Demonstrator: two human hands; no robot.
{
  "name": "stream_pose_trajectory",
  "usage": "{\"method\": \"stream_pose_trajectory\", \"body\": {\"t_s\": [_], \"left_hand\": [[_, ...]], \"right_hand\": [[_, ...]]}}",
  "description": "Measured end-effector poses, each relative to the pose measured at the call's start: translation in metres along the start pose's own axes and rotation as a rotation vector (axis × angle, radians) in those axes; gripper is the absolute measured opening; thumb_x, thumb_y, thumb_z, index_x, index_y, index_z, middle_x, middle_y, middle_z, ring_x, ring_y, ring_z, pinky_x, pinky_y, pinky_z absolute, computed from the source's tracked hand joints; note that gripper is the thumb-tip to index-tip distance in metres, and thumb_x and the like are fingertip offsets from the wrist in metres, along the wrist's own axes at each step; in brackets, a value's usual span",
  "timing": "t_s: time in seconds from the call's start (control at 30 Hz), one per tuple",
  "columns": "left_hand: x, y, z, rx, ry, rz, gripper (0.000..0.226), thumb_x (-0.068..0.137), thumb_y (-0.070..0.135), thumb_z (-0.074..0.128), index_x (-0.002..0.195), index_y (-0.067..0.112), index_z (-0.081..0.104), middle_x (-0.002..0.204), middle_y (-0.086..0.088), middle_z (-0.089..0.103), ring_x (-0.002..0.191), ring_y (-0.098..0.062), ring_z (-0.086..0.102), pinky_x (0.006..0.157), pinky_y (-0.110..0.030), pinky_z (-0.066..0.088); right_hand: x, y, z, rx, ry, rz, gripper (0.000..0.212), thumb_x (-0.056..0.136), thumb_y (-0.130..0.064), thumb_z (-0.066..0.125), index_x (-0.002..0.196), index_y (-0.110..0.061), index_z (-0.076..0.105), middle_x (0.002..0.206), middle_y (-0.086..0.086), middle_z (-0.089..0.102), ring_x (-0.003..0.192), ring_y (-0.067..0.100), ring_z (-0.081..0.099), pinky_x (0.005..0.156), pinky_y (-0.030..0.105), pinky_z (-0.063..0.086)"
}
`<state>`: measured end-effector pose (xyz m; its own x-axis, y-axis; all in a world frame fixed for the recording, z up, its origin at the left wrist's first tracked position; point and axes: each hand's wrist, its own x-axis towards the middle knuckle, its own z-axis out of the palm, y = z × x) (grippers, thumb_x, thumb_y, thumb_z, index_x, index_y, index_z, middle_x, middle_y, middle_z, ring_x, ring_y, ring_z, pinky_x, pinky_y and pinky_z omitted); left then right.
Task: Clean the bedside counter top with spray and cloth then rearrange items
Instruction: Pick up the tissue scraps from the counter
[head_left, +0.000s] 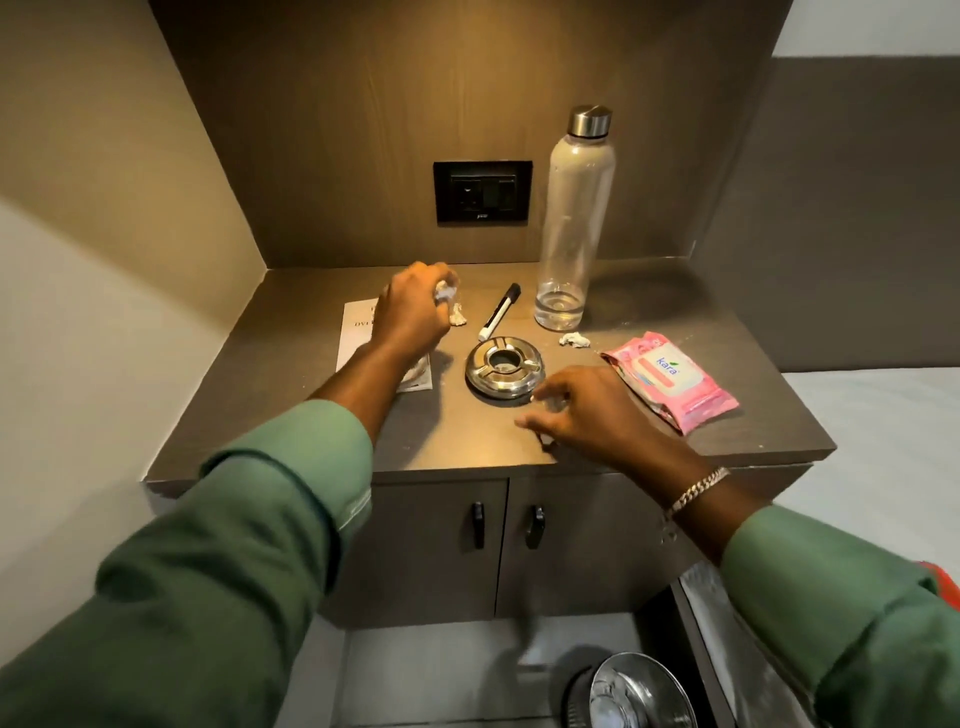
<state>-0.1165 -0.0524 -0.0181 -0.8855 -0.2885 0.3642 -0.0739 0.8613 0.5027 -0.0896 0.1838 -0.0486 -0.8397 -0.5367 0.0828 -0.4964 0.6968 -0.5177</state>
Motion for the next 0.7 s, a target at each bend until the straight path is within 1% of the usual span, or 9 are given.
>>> {"method": "stream_pose_trajectory", "body": {"t_s": [0.07, 0.17, 0.2, 0.27, 0.37, 0.47, 0.5, 0.6, 0.7], "left_hand": [[0.021, -0.003, 0.008, 0.007, -0.009, -0.014, 0.026, 0.085, 0.009, 0.059, 0.107, 0.022, 0.065, 0.114, -0.007, 0.062, 0.102, -0.026, 0.058, 0.079, -0.034, 0.048], [0.046, -0.008, 0.025, -0.025, -0.058, -0.032, 0.029, 0.084, 0.006, 0.063, 0.108, 0.023, 0.065, 0.117, -0.007, 0.061, 0.104, -0.026, 0.057, 0.087, -0.039, 0.052], [0.052, -0.010, 0.032, -0.018, -0.089, -0.033, 0.031, 0.083, 0.006, 0.065, 0.108, 0.023, 0.065, 0.117, -0.007, 0.061, 0.104, -0.026, 0.058, 0.087, -0.041, 0.053], [0.060, -0.015, 0.044, 0.025, -0.175, -0.029, 0.036, 0.079, 0.006, 0.069, 0.110, 0.023, 0.064, 0.118, -0.008, 0.061, 0.104, -0.028, 0.058, 0.087, -0.044, 0.054], [0.065, -0.025, 0.059, 0.068, -0.264, -0.043, 0.037, 0.080, 0.009, 0.069, 0.114, 0.022, 0.063, 0.120, -0.011, 0.061, 0.106, -0.030, 0.057, 0.088, -0.045, 0.053], [0.067, -0.034, 0.069, 0.120, -0.302, -0.018, 0.032, 0.083, 0.013, 0.068, 0.114, 0.020, 0.063, 0.123, -0.011, 0.059, 0.108, -0.029, 0.055, 0.087, -0.040, 0.051], [0.067, -0.035, 0.070, 0.112, -0.309, -0.018, 0.030, 0.085, 0.016, 0.066, 0.114, 0.020, 0.064, 0.123, -0.010, 0.059, 0.108, -0.028, 0.055, 0.085, -0.038, 0.049], [0.070, -0.038, 0.072, 0.072, -0.338, -0.014, 0.022, 0.090, 0.024, 0.059, 0.110, 0.018, 0.065, 0.118, -0.011, 0.061, 0.101, -0.024, 0.053, 0.077, -0.034, 0.045], [0.072, -0.040, 0.071, 0.048, -0.413, 0.001, 0.022, 0.088, 0.028, 0.062, 0.105, 0.016, 0.068, 0.117, -0.010, 0.063, 0.100, -0.022, 0.053, 0.077, -0.034, 0.046]], "right_hand": [[-0.004, -0.002, 0.010, -0.078, -0.047, 0.013, 0.048, 0.074, -0.048, 0.077, 0.110, -0.016, 0.069, 0.100, -0.005, 0.064, 0.093, 0.009, 0.055, 0.073, 0.025, 0.046], [-0.004, 0.004, 0.019, -0.131, -0.073, -0.004, 0.024, 0.083, -0.028, 0.074, 0.103, -0.015, 0.074, 0.102, 0.001, 0.072, 0.092, 0.015, 0.065, 0.079, 0.031, 0.056], [-0.002, 0.008, 0.019, -0.132, -0.057, -0.007, 0.021, 0.084, -0.023, 0.072, 0.103, -0.014, 0.075, 0.102, 0.003, 0.074, 0.092, 0.016, 0.066, 0.081, 0.032, 0.057], [0.004, 0.017, 0.015, -0.103, 0.013, 0.019, 0.023, 0.084, -0.020, 0.072, 0.106, -0.014, 0.075, 0.105, 0.004, 0.075, 0.093, 0.015, 0.067, 0.085, 0.032, 0.056], [0.024, 0.037, -0.003, -0.034, 0.193, 0.117, 0.025, 0.085, -0.015, 0.072, 0.110, -0.011, 0.073, 0.107, 0.007, 0.075, 0.087, 0.012, 0.065, 0.083, 0.027, 0.052], [0.054, 0.057, -0.020, -0.013, 0.305, 0.196, 0.025, 0.086, -0.012, 0.069, 0.111, -0.009, 0.072, 0.104, 0.013, 0.076, 0.091, 0.023, 0.069, 0.092, 0.039, 0.055], [0.064, 0.063, -0.023, -0.023, 0.307, 0.214, 0.026, 0.086, -0.012, 0.068, 0.112, -0.009, 0.072, 0.105, 0.013, 0.075, 0.094, 0.026, 0.069, 0.094, 0.040, 0.054], [0.092, 0.072, -0.020, -0.089, 0.227, 0.279, 0.028, 0.088, -0.013, 0.067, 0.116, -0.010, 0.070, 0.112, 0.015, 0.072, 0.102, 0.028, 0.066, 0.095, 0.032, 0.049], [0.111, 0.072, -0.008, -0.183, 0.100, 0.313, 0.026, 0.090, -0.010, 0.062, 0.115, -0.013, 0.070, 0.115, 0.016, 0.069, 0.105, 0.031, 0.065, 0.094, 0.040, 0.054]]}}
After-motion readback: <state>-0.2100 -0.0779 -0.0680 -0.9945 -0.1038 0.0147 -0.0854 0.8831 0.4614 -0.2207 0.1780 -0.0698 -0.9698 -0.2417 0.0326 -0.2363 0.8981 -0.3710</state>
